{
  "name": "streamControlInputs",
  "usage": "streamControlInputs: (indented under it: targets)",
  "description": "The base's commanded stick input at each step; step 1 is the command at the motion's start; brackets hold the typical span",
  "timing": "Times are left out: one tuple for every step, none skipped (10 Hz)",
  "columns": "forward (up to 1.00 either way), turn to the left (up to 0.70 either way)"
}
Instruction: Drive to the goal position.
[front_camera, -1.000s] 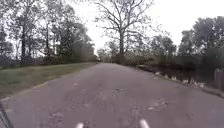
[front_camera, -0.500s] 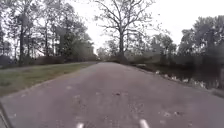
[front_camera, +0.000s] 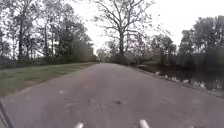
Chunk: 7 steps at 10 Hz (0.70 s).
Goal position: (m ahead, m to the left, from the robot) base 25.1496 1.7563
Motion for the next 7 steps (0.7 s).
streamControlInputs:
  targets:
    - [0.70, 0.00]
    - [0.70, 0.00]
    - [0.70, 0.00]
    - [0.70, 0.00]
    - [0.70, 0.00]
    - [0.70, 0.00]
    - [0.70, 0.00]
